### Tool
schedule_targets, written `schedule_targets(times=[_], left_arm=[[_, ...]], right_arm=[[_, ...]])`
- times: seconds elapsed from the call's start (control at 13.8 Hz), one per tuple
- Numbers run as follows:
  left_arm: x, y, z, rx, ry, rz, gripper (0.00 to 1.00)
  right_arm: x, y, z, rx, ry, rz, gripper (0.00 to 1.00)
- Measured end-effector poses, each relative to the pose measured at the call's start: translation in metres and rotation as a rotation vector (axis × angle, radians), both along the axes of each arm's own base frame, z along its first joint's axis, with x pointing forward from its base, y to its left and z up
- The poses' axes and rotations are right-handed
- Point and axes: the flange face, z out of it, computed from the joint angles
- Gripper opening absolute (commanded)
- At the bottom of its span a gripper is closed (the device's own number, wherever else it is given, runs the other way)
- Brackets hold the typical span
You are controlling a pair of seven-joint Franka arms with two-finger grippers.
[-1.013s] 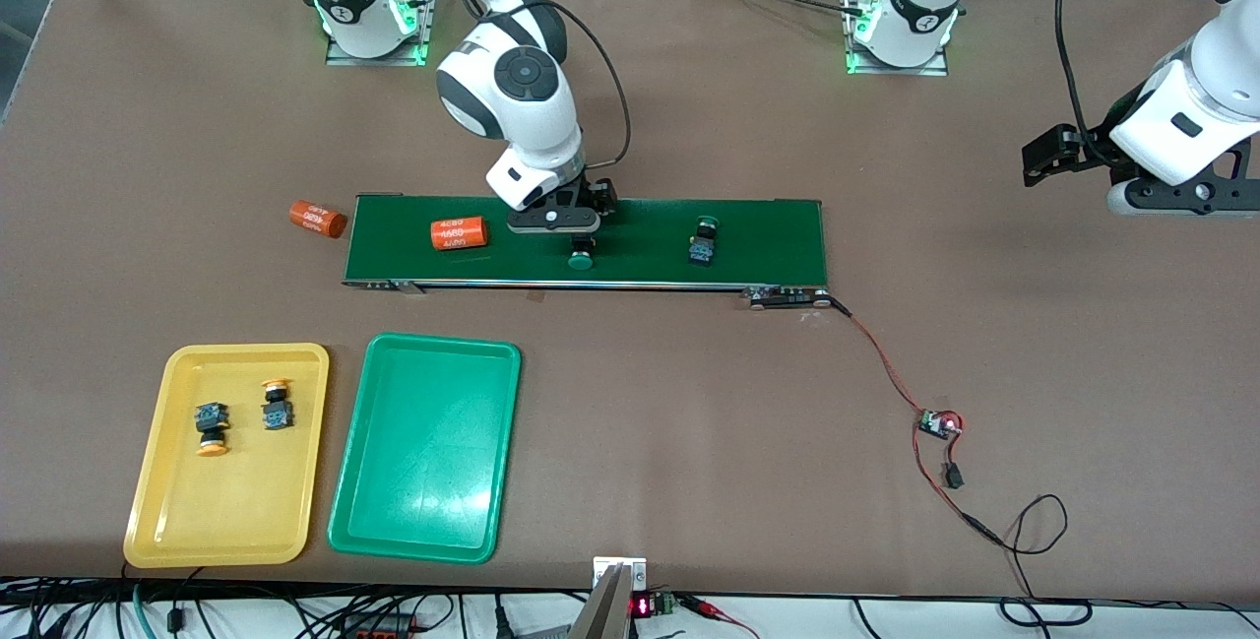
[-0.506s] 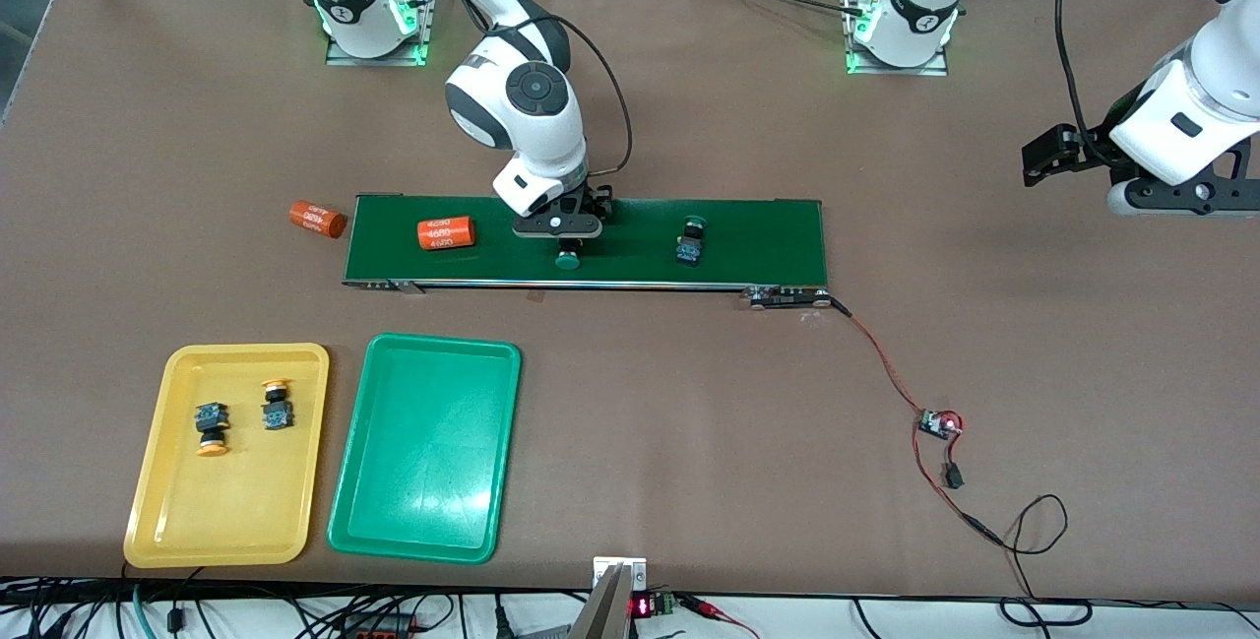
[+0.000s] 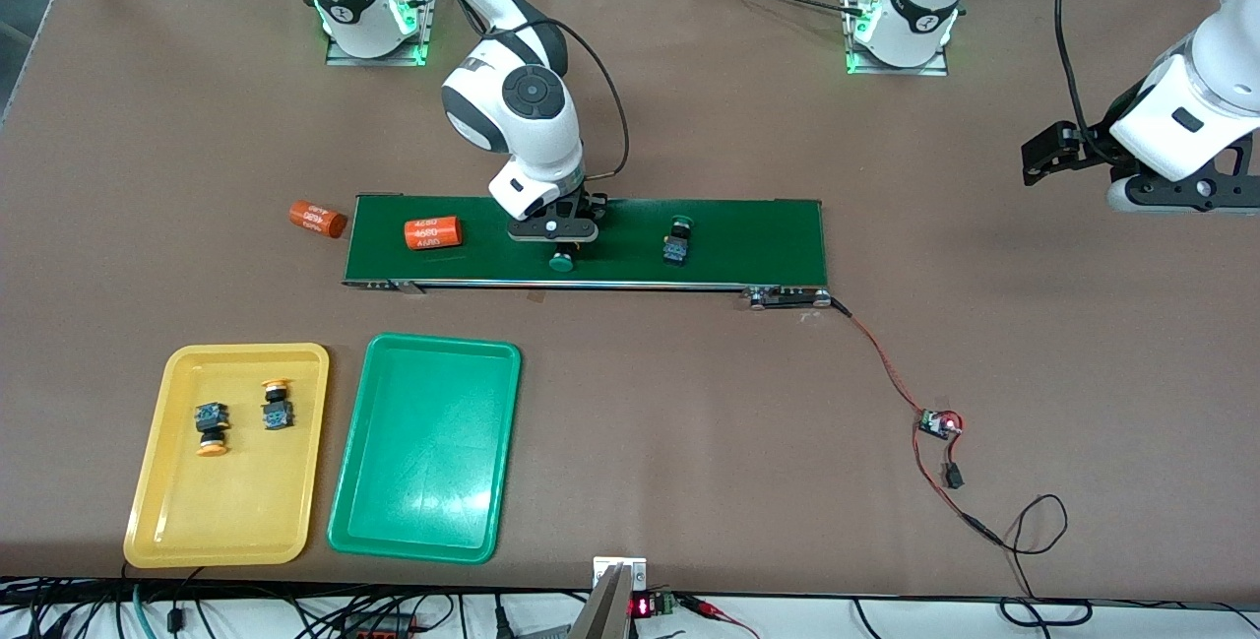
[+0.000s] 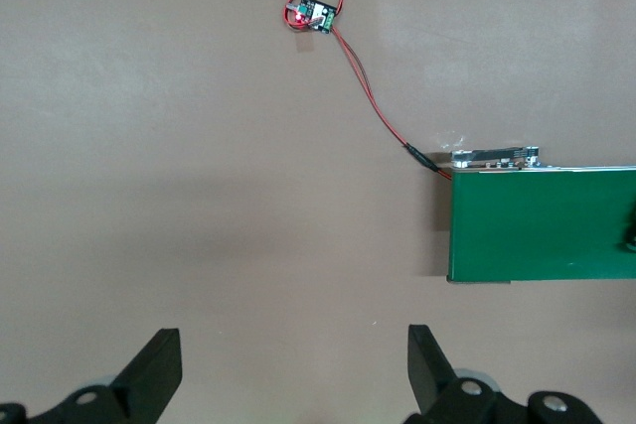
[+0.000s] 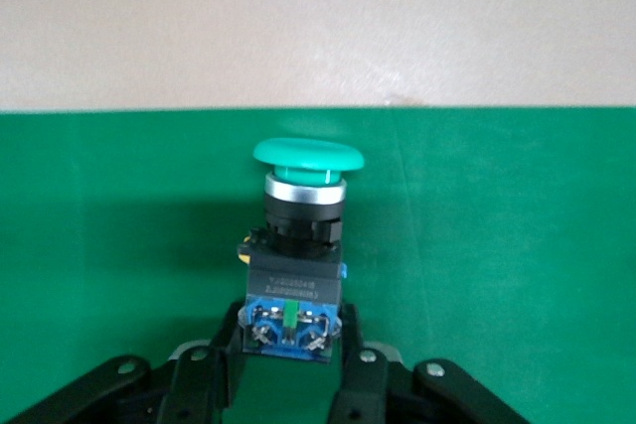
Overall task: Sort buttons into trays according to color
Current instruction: 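Lift and carry the green-capped button to the green tray with the right gripper, then lower the button into the green tray and open the right gripper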
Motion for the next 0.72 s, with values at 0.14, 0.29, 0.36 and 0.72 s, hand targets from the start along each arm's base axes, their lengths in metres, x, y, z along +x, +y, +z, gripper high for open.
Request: schedule_targets(times=[0.14,0.29,0.36,0.72], left_arm=[[0.0,0.0,0.0,0.0,0.0,0.0,1.0],[0.0,0.0,0.0,-0.001,0.0,-0.015,1.0],[0.0,0.0,0.001,-0.003,-0.001,-0.027,1.0],[0.001,0.002,0.009,-0.007,-0.016,-0.065,1.0]], right_arm=[[0.029,-0.013,0.019,0.009,-0.047,-0.042,0.0],[0.072,-0.038,0.047,0.015,-0.113,-0.069,0.0],[0.095,-0.056,0.06,0.01,-0.141,-0.061,0.0],[0.19,-0.181,0.068,-0.038,-0.18,0.042,0.0]])
